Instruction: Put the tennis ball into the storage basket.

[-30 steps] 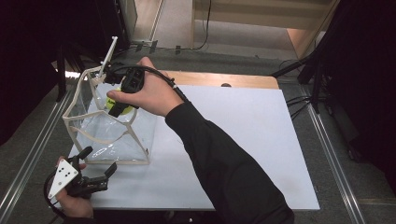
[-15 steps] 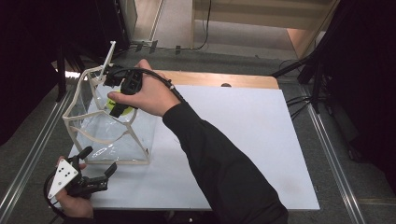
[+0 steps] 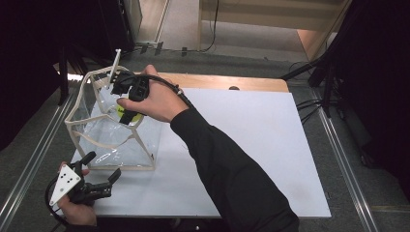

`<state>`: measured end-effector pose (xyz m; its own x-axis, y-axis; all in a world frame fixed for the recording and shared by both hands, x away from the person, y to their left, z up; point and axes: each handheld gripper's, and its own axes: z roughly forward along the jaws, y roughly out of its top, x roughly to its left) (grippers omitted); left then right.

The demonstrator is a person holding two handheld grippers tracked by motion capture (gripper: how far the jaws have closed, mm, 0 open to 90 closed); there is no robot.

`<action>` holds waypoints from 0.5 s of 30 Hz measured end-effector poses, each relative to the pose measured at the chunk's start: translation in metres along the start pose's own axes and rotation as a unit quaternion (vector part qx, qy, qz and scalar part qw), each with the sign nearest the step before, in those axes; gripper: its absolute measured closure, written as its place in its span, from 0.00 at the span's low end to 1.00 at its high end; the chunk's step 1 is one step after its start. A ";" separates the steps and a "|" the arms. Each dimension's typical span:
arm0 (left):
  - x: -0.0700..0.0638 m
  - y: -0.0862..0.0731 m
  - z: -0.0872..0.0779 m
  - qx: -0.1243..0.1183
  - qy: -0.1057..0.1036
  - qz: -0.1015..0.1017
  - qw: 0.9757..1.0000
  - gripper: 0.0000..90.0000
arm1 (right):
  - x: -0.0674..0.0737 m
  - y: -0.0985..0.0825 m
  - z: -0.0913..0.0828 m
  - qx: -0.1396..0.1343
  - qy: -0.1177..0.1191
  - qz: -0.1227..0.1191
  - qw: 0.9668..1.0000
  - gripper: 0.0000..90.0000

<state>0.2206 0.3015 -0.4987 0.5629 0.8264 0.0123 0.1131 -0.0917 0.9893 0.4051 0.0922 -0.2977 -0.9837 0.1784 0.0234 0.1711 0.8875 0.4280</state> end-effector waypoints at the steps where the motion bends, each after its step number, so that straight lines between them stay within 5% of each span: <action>1: 0.000 0.000 0.000 0.000 0.000 0.000 1.000 0.00 | 0.000 -0.001 0.000 0.003 0.000 -0.004 1.000 0.27; 15: 0.000 0.000 0.000 0.000 0.000 0.001 1.000 0.00 | 0.003 -0.011 -0.005 0.028 -0.011 -0.015 0.999 0.25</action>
<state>0.2207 0.3014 -0.4987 0.5626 0.8266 0.0140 0.1128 -0.0935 0.9892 0.3998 0.0813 -0.2978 -0.9871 0.1601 -0.0097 0.1447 0.9148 0.3771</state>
